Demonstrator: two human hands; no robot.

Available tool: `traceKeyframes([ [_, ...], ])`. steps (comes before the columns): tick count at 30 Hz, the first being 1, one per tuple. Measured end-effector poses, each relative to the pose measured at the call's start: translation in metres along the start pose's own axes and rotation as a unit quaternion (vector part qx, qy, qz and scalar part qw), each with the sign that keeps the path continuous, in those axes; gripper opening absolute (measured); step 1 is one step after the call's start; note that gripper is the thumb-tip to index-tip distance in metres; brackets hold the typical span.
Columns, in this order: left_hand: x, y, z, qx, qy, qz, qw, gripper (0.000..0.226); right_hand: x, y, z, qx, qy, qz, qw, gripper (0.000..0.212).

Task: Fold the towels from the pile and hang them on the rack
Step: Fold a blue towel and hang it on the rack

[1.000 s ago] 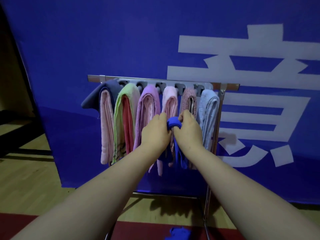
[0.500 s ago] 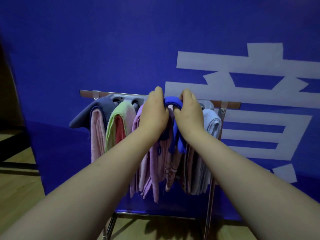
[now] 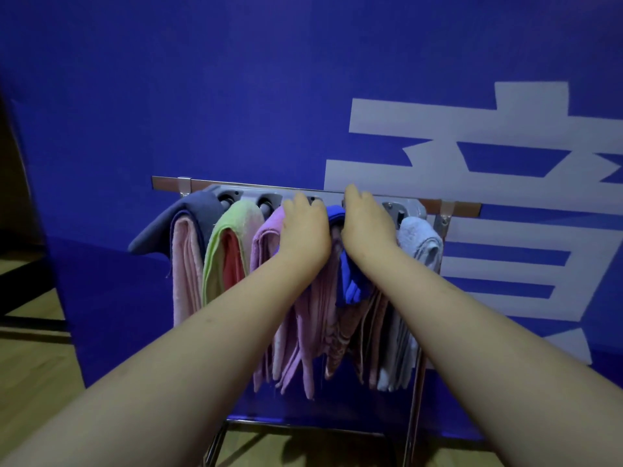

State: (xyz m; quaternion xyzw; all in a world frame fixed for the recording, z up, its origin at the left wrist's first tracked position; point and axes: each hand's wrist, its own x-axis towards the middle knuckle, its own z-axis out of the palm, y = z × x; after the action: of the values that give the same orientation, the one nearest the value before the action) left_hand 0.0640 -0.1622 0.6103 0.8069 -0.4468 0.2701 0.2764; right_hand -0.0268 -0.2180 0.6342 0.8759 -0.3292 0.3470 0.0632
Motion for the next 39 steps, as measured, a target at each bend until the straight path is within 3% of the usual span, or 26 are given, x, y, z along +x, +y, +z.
traceKeyframes([
  [5,-0.002,0.008,0.008,0.07,0.001,0.018,0.997,0.018,0.0,0.008,0.006,-0.044,-0.017,-0.005,0.999,0.034],
  [9,-0.015,0.007,0.015,0.038,-0.028,-0.004,0.999,0.023,-0.001,0.008,0.011,-0.074,-0.005,-0.014,0.997,0.038],
  [15,-0.018,-0.01,0.018,0.061,-0.077,-0.045,0.994,0.019,-0.01,0.008,0.021,-0.032,-0.032,-0.003,0.999,0.039],
  [26,-0.044,-0.023,0.049,0.072,-0.005,-0.018,0.997,0.027,-0.02,0.014,0.031,-0.049,-0.026,0.014,0.998,0.039],
  [32,-0.046,-0.037,0.071,-0.077,-0.003,-0.061,0.995,0.022,-0.031,0.019,0.037,-0.077,-0.022,0.006,0.997,0.058],
  [36,-0.052,-0.037,0.077,-0.191,-0.029,-0.079,0.978,0.019,-0.039,0.019,0.049,-0.05,0.0,0.014,0.999,0.049],
  [39,-0.06,-0.035,0.086,-0.25,-0.07,-0.093,0.961,0.023,-0.041,0.018,0.065,0.037,-0.008,0.042,0.998,0.044],
])
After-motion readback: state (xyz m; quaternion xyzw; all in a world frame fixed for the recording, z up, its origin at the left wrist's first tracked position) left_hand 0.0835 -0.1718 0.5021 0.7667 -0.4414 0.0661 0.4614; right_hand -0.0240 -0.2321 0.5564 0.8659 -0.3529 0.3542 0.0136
